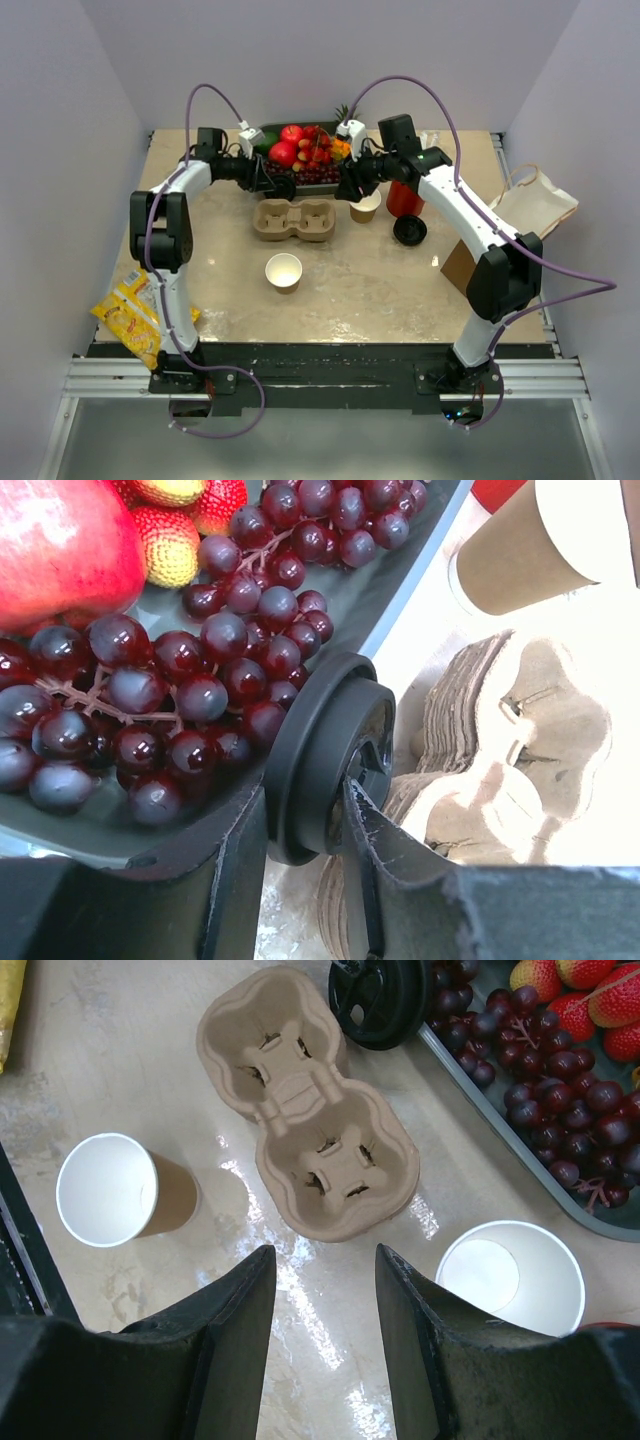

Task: Pack the takeout coffee

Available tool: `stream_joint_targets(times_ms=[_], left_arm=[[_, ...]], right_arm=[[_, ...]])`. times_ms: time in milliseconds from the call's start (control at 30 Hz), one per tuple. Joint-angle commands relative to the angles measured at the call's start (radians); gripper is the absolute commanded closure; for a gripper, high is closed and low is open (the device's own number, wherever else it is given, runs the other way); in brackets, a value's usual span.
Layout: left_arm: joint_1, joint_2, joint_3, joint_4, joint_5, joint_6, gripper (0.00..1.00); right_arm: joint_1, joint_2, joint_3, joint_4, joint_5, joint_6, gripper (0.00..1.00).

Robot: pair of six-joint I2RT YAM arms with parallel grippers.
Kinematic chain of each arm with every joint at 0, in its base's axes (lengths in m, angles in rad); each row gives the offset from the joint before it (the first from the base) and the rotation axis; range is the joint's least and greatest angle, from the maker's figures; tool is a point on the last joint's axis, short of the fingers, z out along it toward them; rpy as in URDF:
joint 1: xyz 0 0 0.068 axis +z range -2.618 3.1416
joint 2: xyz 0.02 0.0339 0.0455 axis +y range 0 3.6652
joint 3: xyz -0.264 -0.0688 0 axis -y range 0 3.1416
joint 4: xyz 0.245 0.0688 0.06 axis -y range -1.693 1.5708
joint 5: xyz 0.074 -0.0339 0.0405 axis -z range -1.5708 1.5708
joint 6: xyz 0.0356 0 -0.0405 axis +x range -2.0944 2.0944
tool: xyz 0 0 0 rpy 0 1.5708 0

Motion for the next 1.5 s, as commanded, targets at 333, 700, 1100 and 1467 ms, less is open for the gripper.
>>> stream_joint_targets(times_ms=[333,700,1100,1467], left_arm=[[0.041,-0.290,-0.023,0.050,0.032,-0.092,0.74],[0.132,-0.358,-0.046,-0.952,0.283,0.516,0.72],[-0.057,-0.409,-0.391,-0.952,0.415,0.592,0.72],[-0.028,-0.375,-0.345,-0.745,0.240,0.301,0.74]], right_arm=[[-0.004,-0.019,0.015,0.039,-0.021,0.005,0.52],[-0.002,-0.005,-0.002,0.043,-0.061,0.027,0.52],[0.036,0.019,-0.051,0.032,-0.131,0.090,0.53],[0.107,-0.018,-0.151,0.075,-0.147,0.124,0.53]])
